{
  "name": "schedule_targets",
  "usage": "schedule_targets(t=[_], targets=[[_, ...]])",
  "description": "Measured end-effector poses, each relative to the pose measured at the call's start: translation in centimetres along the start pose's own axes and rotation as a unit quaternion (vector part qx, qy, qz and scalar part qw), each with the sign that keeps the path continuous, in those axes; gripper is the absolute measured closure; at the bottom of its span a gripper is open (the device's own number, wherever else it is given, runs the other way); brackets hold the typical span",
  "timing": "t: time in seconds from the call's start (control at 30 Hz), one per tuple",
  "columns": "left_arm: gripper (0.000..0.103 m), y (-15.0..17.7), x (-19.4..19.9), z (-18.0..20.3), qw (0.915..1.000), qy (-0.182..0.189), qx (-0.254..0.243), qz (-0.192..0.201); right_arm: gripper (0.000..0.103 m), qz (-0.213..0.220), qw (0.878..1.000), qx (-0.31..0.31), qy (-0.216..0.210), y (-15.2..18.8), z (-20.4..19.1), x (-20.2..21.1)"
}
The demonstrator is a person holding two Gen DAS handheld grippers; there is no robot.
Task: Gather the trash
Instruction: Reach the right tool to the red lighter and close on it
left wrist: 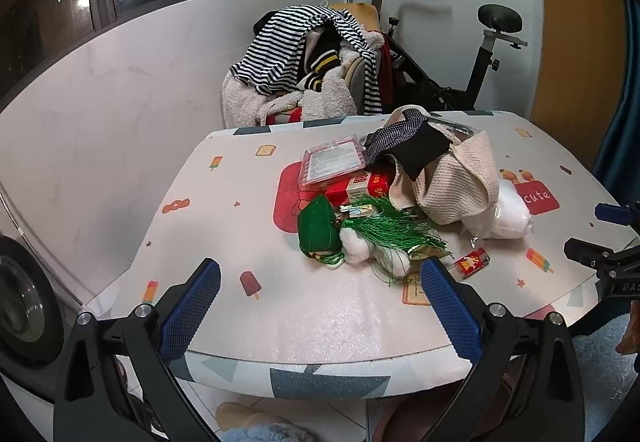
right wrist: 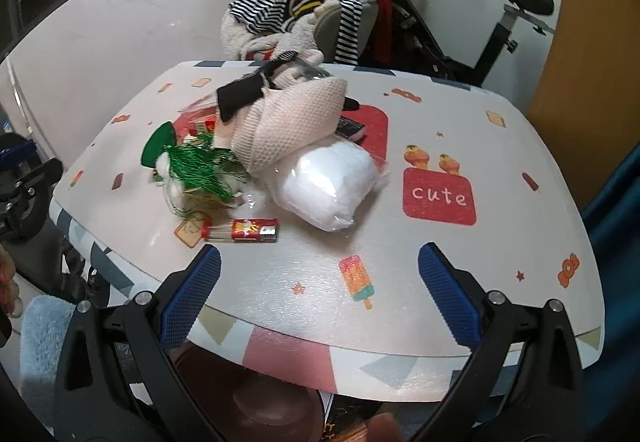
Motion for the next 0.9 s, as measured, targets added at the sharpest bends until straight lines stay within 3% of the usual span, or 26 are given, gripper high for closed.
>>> schedule_targets(t=[0.77, 0.9], targets=[[0.006, 2.4, -2.7, 0.1, 0.9991, 0.028, 0.015, -0.03, 0.006, -0.035, 0.999, -0.013, -0.038, 2.7, 0.2, -3.4], [0.008, 2.8, -3.4, -0.3, 0.9987, 0.032, 0.021, -0.034, 0.011, -0.038, 0.998, -0.01, -0.055, 2.6, -0.9, -4.1]])
Point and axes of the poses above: each gripper's, at about its wrist camera, not at the fingertips, and x roughly against the way its jaws point, z to its right, y to its underside, the point moved 9 cm from there along -x, roughly the way its jaws point, and after that the axes turned 8 degrees about -z, right-handed, at the moved point
